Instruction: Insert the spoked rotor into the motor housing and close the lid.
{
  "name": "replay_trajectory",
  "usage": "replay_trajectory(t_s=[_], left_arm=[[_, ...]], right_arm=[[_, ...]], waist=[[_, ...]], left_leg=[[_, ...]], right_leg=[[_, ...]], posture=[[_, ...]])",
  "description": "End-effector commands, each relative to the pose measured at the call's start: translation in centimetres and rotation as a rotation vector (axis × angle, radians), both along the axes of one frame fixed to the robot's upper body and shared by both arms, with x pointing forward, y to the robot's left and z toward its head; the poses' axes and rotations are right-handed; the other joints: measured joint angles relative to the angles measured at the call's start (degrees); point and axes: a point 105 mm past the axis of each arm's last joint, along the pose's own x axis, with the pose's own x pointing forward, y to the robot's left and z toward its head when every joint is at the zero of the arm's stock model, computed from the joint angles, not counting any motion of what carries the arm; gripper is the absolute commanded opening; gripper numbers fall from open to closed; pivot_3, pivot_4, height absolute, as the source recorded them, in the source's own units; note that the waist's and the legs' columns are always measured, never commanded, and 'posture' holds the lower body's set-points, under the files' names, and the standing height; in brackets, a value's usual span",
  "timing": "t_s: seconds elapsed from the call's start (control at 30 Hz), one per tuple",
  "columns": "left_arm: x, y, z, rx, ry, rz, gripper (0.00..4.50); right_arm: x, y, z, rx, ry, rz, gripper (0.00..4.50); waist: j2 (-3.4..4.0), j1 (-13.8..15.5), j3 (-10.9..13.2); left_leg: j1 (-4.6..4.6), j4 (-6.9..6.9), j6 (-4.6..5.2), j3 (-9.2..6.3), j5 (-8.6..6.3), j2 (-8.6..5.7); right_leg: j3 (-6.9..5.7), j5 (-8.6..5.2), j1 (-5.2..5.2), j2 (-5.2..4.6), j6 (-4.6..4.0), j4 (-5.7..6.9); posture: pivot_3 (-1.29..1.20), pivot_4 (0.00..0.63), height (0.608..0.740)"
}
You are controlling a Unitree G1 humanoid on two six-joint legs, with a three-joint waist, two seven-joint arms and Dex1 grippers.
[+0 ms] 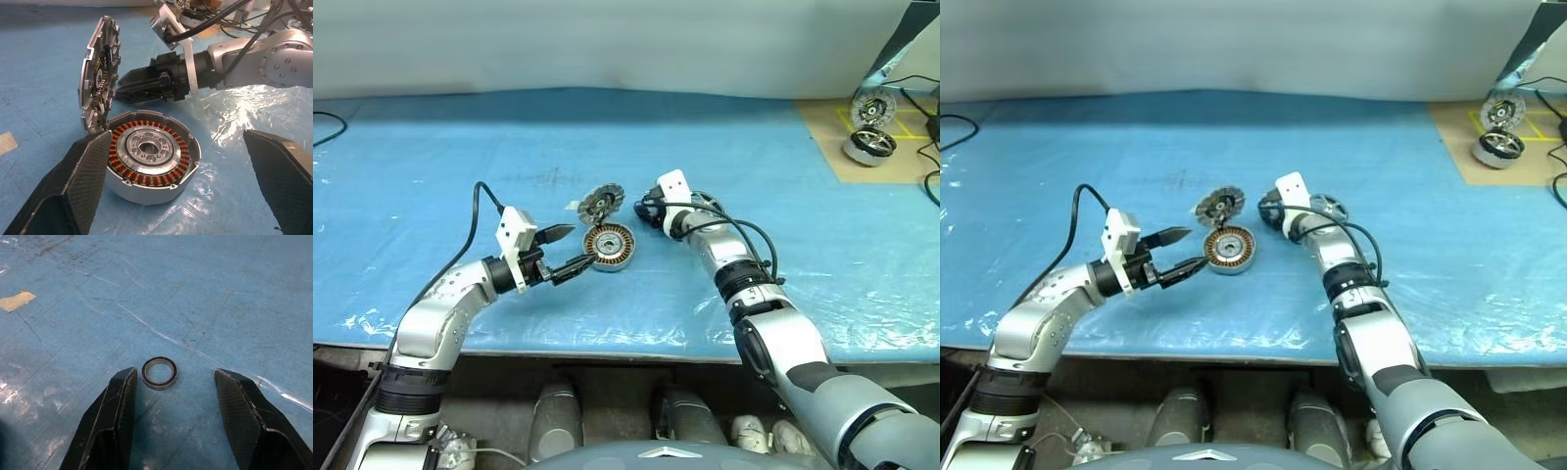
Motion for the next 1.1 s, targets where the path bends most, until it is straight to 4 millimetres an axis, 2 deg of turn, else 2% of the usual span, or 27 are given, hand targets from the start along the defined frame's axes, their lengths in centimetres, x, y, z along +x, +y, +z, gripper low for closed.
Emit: replay_trajectory(t_s=[0.03,0.1,0.27,0.43,0.6,1.0,1.1], left_arm=[[0.1,-0.1,1.2,0.01,-0.045,-0.006,4.5],[0.2,0.1,0.8,0.034,-0.041,-0.002,4.5],[0.2,0.0,0.6,0.039,-0.036,0.0,4.5],[0.1,-0.1,0.7,0.037,-0.036,0.002,4.5],[0.1,0.0,0.4,0.043,-0.028,0.001,4.5],[0.9,0.5,0.7,0.059,-0.041,0.009,4.5],[0.9,0.5,0.7,0.059,-0.043,0.011,4.5]], right_arm=[[0.4,1.6,1.7,0.027,-0.061,0.029,2.56],[0.5,2.1,1.5,0.028,-0.057,0.025,2.56],[0.5,1.9,-0.2,-0.023,-0.016,-0.019,2.56],[0.5,0.6,-1.1,-0.045,0.016,-0.058,2.56],[0.2,0.1,-1.7,-0.051,0.029,-0.04,2.56],[-0.8,1.2,-3.4,-0.077,0.06,0.013,2.56],[-0.9,1.1,-3.5,-0.07,0.068,0.01,2.09]], waist=[[0.0,-0.2,0.0],[0.0,-0.5,0.0],[0.0,-0.9,0.0],[0.0,-0.8,0.0],[0.0,-0.8,0.0],[0.0,-1.0,0.0],[0.0,-1.0,0.0]], left_leg=[[0.0,0.0,0.0,0.0,0.0,0.01],[0.0,0.01,0.0,0.0,0.0,0.02],[-0.02,0.01,0.01,0.0,0.0,0.02],[0.01,0.03,0.01,-0.01,0.0,0.02],[0.01,0.09,0.02,-0.01,0.0,0.01],[0.05,0.08,0.02,-0.01,0.0,0.03],[0.06,0.05,0.02,-0.01,0.0,0.03]], right_leg=[[0.0,-0.02,-0.01,0.0,-0.04,0.02],[0.0,-0.04,-0.01,0.0,-0.08,0.03],[-0.01,-0.07,-0.01,-0.01,-0.12,0.01],[-0.03,-0.13,0.05,-0.06,-0.22,0.02],[-0.03,-0.13,0.08,-0.08,-0.22,0.04],[-0.04,-0.14,0.09,-0.07,-0.23,0.04],[-0.04,-0.14,0.09,-0.07,-0.24,0.04]], posture=[[0.0,0.15,0.74],[0.0,0.15,0.74],[0.0,0.15,0.74],[0.0,0.15,0.74],[0.0,0.15,0.74],[0.0,0.15,0.74],[0.0,0.15,0.74]])
